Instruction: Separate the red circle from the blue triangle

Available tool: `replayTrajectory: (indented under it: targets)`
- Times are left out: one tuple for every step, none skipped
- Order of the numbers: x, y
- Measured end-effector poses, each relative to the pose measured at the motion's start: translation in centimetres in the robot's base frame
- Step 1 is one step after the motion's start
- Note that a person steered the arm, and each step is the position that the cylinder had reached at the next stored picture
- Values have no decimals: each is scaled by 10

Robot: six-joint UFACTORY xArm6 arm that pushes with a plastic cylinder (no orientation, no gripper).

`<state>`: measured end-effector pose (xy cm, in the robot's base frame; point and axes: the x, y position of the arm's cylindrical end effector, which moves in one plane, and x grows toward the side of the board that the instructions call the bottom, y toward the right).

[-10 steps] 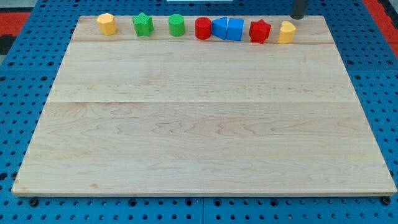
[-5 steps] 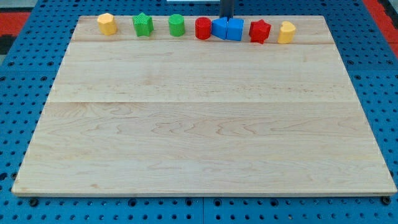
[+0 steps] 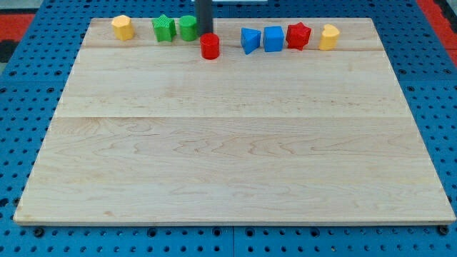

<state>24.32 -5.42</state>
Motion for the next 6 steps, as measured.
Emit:
replayTrajectory:
  targets:
    - [16, 72]
    - [20, 86]
    - [27, 33]
    - [37, -1]
    - [54, 32]
    - [73, 20]
